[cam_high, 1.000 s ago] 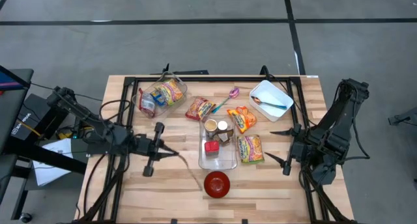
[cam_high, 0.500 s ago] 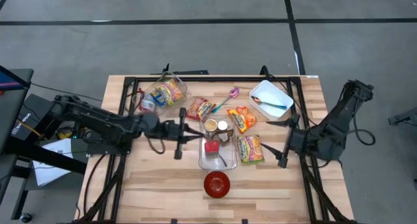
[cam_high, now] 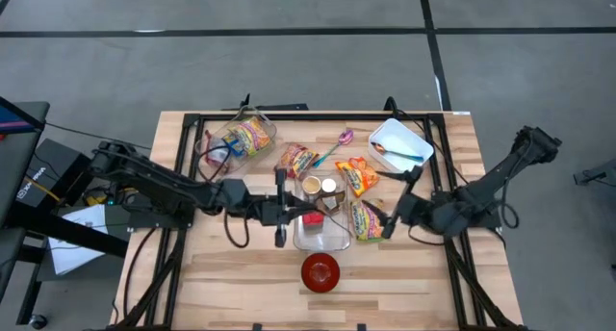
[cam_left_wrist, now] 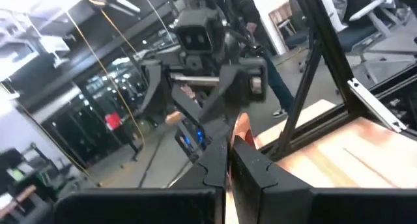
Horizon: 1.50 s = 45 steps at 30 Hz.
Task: Pick & Place Food Item
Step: Put the gold spoon into the white bin
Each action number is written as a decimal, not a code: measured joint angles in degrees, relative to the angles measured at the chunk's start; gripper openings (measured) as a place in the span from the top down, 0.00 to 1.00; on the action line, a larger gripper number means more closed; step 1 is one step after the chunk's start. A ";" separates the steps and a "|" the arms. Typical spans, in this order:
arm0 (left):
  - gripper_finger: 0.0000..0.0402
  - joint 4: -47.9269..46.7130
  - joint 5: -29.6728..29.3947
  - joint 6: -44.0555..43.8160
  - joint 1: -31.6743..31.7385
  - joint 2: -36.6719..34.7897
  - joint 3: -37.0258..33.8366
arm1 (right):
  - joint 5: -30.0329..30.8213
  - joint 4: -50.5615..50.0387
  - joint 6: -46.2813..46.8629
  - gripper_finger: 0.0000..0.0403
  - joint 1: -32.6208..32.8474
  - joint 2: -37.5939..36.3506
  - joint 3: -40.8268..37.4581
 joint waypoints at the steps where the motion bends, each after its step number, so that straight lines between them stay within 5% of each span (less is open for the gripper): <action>1: 1.00 0.52 -0.46 0.96 -0.48 0.18 0.00 | 0.02 0.50 -0.76 0.11 -0.31 0.81 0.00; 16: 1.00 9.99 -19.04 15.31 -6.19 4.07 -0.11 | -3.82 12.30 -9.36 0.11 1.49 3.47 0.00; 29: 1.00 39.29 -20.02 32.06 -6.17 17.38 -0.11 | -5.75 15.41 -14.66 0.11 0.19 7.57 0.00; 45: 1.00 44.18 -18.64 29.73 -6.20 18.33 -0.13 | -10.30 16.34 -14.45 0.11 -2.38 9.45 -0.01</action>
